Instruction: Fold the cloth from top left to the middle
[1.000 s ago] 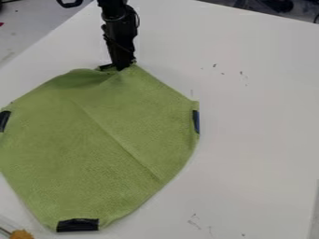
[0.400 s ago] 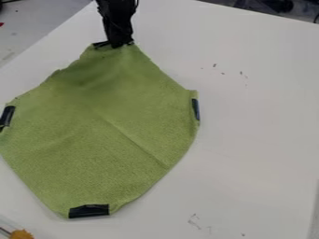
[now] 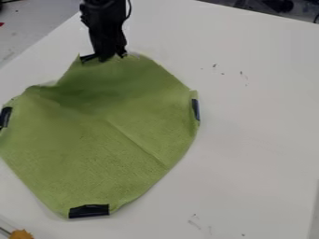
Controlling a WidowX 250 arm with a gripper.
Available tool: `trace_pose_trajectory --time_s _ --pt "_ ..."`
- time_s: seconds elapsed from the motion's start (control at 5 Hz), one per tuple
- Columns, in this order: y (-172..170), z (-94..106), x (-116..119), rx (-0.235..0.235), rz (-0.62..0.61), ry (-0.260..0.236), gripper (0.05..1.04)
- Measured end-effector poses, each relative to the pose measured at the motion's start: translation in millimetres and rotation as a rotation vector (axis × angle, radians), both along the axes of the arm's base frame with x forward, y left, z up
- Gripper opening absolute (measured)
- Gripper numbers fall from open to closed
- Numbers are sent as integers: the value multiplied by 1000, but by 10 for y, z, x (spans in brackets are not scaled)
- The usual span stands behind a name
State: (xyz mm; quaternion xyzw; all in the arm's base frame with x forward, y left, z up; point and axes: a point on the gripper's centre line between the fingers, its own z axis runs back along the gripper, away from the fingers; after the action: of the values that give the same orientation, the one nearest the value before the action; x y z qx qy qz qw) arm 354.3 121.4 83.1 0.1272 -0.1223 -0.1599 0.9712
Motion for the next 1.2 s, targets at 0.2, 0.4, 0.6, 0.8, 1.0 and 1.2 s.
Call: trace_pose_trajectory --time_s 0.2,0.4,0.6,0.8,1.0,1.2 --pt "-107 -98 -210 -46 35 22 62" --pt "-211 -284 -376 -116 71 58 62" --pt "-199 -417 -552 -152 126 83 62" --pt "-140 -450 -659 -190 176 68 69" --pt "-126 -461 -688 -223 198 67 106" --pt "-142 -469 -735 -243 211 93 282"
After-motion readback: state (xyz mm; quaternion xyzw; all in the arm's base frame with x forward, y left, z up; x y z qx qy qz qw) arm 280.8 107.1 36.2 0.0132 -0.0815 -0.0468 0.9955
